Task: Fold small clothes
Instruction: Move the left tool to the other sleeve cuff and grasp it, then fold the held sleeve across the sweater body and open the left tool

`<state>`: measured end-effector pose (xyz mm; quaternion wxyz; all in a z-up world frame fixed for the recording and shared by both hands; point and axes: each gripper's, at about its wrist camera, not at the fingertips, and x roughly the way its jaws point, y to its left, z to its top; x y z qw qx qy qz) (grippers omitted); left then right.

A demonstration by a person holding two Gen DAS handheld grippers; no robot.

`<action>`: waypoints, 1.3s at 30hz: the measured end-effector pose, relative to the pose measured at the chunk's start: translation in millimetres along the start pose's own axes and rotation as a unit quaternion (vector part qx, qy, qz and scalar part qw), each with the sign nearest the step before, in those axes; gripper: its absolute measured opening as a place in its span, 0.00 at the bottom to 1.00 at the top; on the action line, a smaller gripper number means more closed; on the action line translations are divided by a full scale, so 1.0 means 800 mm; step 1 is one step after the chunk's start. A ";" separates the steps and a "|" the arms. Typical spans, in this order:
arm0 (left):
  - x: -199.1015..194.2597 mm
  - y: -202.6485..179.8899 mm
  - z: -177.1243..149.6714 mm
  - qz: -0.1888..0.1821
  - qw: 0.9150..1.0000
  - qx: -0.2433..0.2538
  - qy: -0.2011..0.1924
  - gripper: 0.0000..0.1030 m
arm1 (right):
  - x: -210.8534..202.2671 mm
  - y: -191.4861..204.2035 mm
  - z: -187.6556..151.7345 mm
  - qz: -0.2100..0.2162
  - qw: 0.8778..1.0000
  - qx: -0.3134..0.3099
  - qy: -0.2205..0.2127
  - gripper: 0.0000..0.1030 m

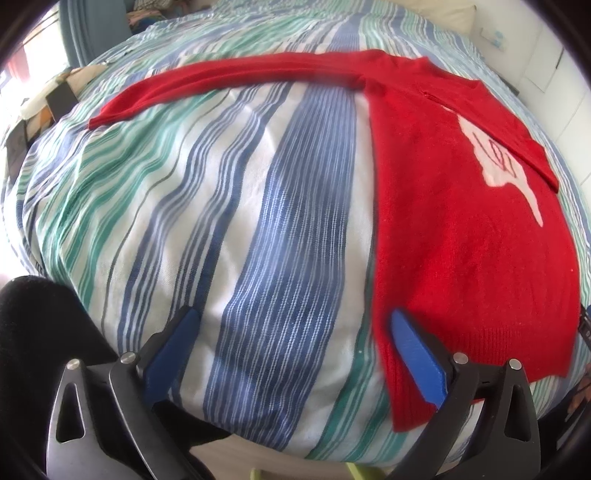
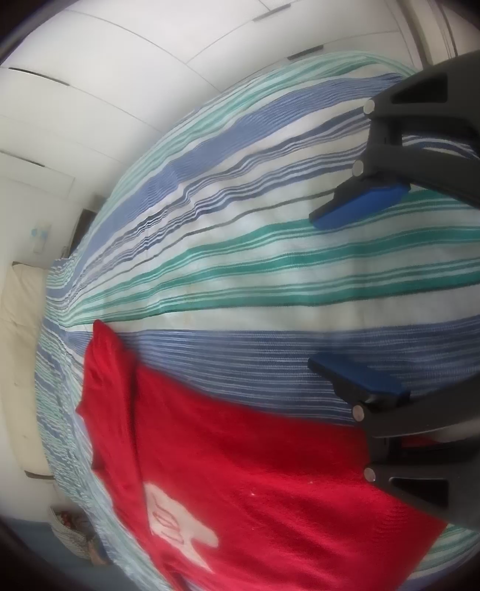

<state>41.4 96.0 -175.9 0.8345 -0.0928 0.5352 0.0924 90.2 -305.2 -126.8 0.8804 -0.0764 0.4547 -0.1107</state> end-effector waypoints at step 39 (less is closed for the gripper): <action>-0.102 0.094 0.348 0.000 0.994 0.031 -0.107 0.07 | 0.005 -0.002 -0.003 0.002 1.000 0.003 -0.001 0.70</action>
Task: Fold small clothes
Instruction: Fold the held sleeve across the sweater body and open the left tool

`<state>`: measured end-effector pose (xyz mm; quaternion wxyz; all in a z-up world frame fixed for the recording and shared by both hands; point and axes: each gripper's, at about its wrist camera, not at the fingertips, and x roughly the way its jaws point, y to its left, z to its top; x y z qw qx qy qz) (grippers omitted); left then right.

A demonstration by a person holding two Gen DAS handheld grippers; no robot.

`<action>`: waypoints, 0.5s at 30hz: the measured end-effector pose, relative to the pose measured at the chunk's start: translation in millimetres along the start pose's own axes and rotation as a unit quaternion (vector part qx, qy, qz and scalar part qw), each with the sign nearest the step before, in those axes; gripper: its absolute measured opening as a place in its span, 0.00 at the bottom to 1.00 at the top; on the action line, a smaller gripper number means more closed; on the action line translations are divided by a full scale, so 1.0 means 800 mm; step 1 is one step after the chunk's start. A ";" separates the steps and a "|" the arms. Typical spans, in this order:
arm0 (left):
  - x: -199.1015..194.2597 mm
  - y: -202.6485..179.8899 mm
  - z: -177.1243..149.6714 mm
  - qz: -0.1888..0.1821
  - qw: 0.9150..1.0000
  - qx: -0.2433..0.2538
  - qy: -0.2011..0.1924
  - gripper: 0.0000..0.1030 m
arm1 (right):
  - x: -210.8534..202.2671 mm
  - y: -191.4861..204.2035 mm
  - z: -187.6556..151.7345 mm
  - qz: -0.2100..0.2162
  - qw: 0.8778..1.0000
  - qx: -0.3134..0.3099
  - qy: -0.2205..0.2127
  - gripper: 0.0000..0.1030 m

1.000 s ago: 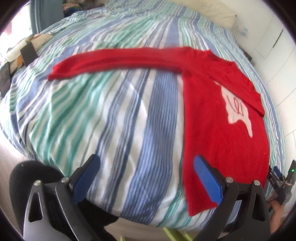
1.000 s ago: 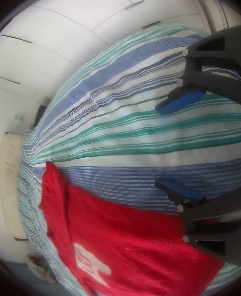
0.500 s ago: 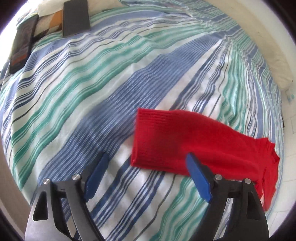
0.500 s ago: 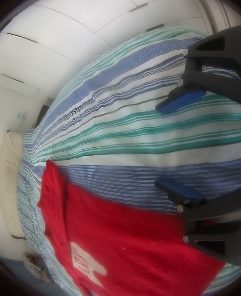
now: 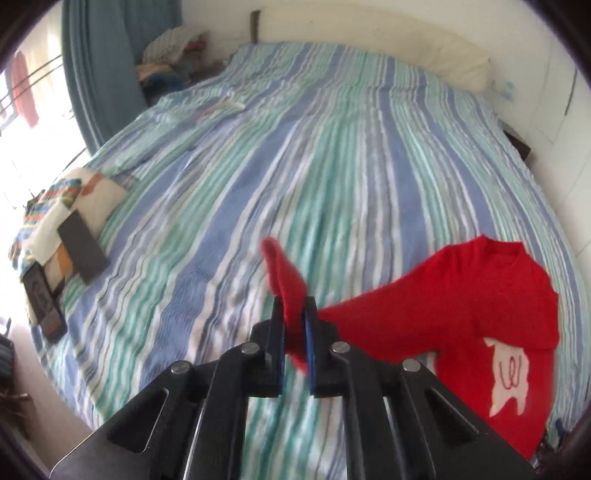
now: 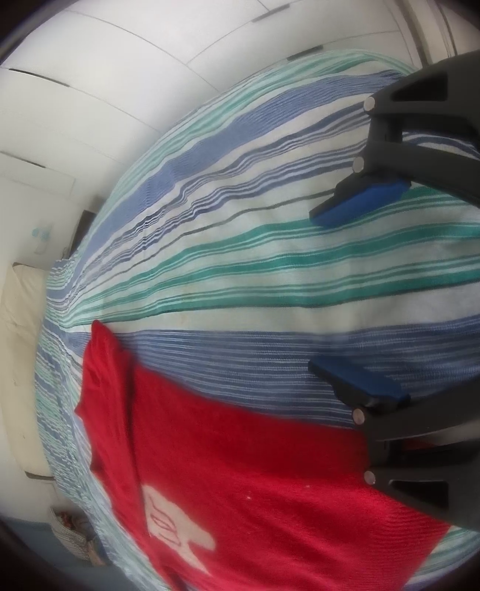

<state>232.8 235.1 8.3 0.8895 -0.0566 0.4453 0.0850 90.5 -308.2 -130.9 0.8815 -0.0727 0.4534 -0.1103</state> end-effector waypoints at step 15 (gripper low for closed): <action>0.002 -0.390 0.014 -0.183 0.959 0.216 -0.009 0.73 | 0.001 -0.002 -0.002 0.010 1.000 0.007 -0.004 0.71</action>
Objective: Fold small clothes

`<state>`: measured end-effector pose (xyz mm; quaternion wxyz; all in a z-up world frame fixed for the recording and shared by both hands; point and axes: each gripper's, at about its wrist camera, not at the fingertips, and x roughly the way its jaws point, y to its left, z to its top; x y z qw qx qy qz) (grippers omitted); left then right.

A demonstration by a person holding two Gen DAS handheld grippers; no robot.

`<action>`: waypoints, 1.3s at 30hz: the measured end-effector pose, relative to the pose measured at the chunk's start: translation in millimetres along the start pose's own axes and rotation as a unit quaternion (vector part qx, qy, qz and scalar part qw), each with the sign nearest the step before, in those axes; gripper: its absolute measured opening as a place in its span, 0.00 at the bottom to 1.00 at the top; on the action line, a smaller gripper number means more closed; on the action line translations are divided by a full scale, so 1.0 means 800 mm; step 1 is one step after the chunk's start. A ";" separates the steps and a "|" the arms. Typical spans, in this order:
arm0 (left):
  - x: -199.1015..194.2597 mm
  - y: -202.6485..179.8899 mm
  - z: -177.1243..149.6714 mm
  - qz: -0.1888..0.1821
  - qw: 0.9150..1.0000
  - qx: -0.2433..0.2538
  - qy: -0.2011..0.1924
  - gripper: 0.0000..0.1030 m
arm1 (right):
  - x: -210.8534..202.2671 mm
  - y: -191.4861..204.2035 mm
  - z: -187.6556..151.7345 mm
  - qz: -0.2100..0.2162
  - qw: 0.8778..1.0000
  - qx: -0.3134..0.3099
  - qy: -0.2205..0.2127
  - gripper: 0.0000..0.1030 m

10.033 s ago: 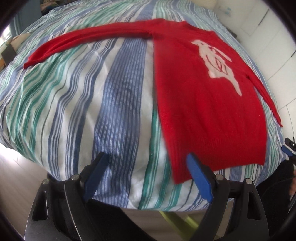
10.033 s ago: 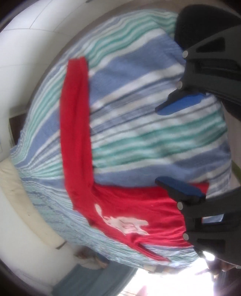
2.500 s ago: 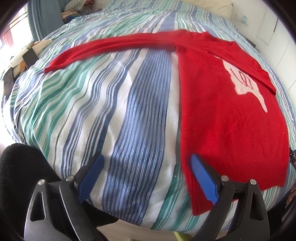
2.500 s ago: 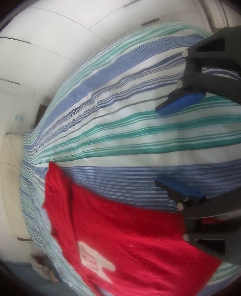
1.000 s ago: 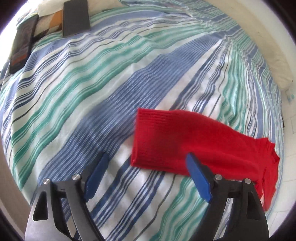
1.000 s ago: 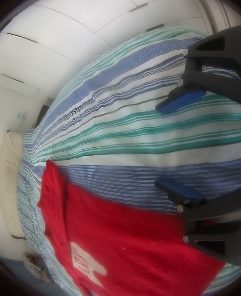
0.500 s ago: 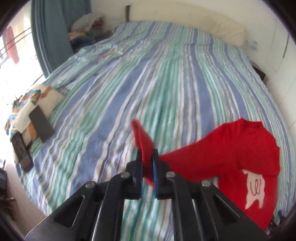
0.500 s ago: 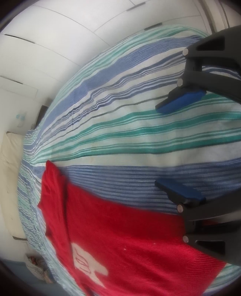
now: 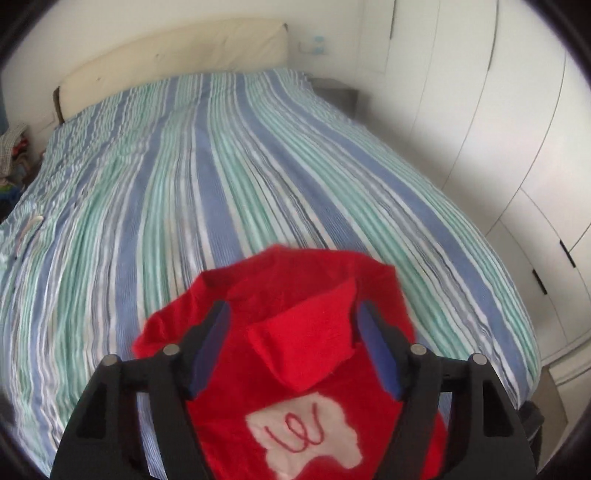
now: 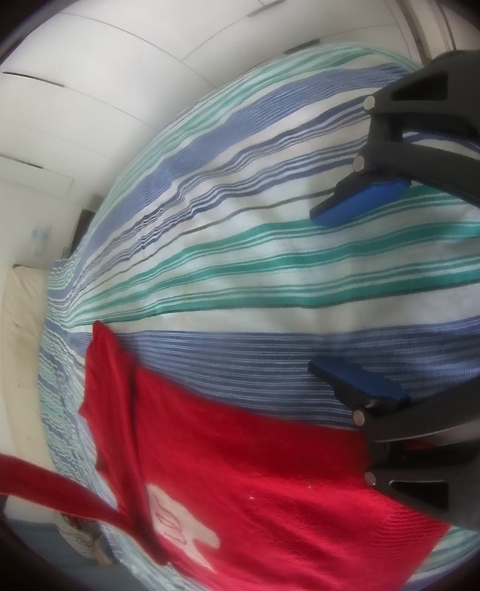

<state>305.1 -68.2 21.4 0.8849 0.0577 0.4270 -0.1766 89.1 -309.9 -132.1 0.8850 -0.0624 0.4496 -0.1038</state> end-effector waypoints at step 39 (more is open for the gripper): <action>0.012 0.181 -0.292 0.175 0.968 -0.167 0.059 0.96 | 0.007 -0.005 -0.003 0.002 1.000 0.011 -0.002 0.82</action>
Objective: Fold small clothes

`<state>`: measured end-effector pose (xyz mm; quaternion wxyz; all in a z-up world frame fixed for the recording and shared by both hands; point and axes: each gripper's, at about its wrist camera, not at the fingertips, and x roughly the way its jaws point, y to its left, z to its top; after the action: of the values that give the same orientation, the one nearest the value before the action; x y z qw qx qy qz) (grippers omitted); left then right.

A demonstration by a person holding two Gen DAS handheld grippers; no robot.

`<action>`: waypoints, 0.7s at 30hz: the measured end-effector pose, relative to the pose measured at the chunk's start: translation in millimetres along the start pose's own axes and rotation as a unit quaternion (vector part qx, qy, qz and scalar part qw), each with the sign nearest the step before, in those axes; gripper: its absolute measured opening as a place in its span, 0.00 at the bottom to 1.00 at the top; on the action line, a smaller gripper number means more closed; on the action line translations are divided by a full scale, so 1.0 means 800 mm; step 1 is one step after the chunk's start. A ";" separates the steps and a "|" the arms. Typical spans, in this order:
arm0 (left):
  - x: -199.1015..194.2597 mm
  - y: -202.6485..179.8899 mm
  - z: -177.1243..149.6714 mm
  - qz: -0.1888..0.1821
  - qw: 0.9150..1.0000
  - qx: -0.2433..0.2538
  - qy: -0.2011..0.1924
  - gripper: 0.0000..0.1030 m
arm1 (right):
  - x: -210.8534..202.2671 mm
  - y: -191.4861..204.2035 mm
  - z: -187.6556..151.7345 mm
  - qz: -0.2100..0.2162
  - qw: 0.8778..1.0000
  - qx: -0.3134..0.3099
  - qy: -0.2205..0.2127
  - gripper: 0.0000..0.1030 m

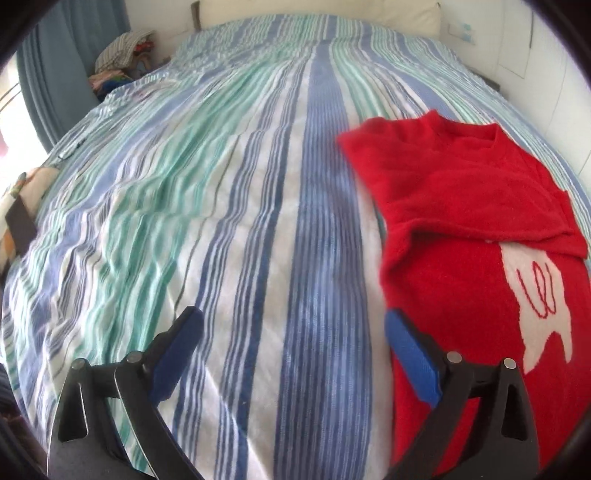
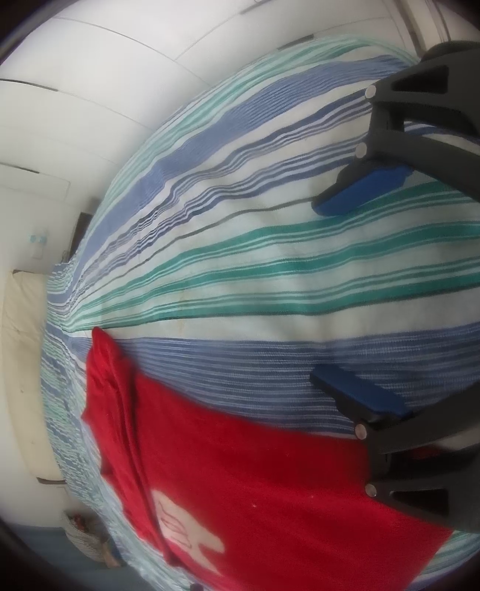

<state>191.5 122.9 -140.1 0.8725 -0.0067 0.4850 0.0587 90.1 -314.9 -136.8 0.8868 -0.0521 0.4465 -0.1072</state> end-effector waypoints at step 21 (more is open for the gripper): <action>0.099 0.078 0.034 -0.018 0.999 -0.010 -0.041 1.00 | 0.018 -0.020 0.016 0.016 0.996 0.048 0.070 0.98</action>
<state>249.4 194.4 -190.0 0.8926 -0.0218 0.4477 0.0483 106.7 -334.2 -137.2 0.8565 0.0051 0.5024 -0.1181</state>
